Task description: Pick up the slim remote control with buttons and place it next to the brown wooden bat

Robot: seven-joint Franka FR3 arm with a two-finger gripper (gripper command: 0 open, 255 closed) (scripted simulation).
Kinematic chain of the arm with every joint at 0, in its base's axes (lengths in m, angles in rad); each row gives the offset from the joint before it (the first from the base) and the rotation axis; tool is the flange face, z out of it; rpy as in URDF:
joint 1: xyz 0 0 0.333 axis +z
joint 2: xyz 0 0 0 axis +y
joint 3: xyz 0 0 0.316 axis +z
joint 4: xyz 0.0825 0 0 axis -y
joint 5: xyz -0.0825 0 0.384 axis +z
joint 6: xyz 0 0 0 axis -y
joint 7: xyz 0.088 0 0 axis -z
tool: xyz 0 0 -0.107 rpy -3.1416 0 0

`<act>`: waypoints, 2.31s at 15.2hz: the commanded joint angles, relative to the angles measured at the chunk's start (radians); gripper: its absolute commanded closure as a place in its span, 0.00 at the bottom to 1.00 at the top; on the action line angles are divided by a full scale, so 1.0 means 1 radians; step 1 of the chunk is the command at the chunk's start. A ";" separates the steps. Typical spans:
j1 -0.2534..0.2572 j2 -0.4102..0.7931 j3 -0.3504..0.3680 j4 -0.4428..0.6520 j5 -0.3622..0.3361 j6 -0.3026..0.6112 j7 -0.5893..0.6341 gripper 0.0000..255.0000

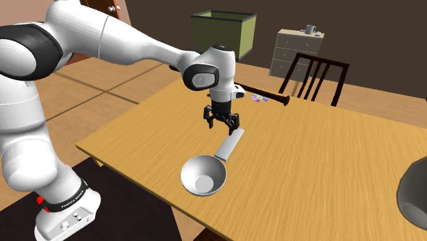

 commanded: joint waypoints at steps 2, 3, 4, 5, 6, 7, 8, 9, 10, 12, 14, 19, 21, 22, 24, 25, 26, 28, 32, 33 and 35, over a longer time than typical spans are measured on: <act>-0.052 0.134 0.011 0.124 0.067 -0.006 -0.058 0.00; -0.069 0.172 0.017 0.165 0.083 -0.013 -0.071 0.00; -0.071 0.177 0.019 0.159 0.085 -0.002 -0.072 0.00; -0.072 0.182 0.021 0.153 0.088 0.009 -0.074 0.00; -0.073 0.188 0.022 0.147 0.091 0.020 -0.076 0.00; -0.074 0.194 0.024 0.142 0.094 0.030 -0.078 0.00; -0.075 0.199 0.025 0.136 0.097 0.041 -0.079 0.00; -0.076 0.205 0.027 0.131 0.100 0.052 -0.081 0.00; -0.077 0.212 0.029 0.126 0.103 0.062 -0.083 0.00; -0.078 0.215 0.030 0.123 0.105 0.068 -0.085 0.00; -0.078 0.215 0.030 0.124 0.105 0.068 -0.085 0.00; -0.078 0.215 0.030 0.124 0.105 0.068 -0.085 0.00; -0.078 0.215 0.030 0.124 0.105 0.068 -0.085 1.00; -0.078 0.215 0.030 0.124 0.105 0.068 -0.085 1.00; -0.078 0.215 0.030 0.124 0.105 0.068 -0.085 1.00; -0.078 0.215 0.030 0.124 0.105 0.068 -0.085 1.00; -0.078 0.215 0.030 0.124 0.105 0.068 -0.085 1.00; -0.078 0.215 0.030 0.124 0.105 0.068 -0.085 1.00; -0.075 0.197 0.025 0.138 0.096 0.037 -0.079 1.00; -0.074 0.191 0.023 0.143 0.093 0.026 -0.077 1.00; -0.072 0.180 0.020 0.155 0.087 0.004 -0.074 1.00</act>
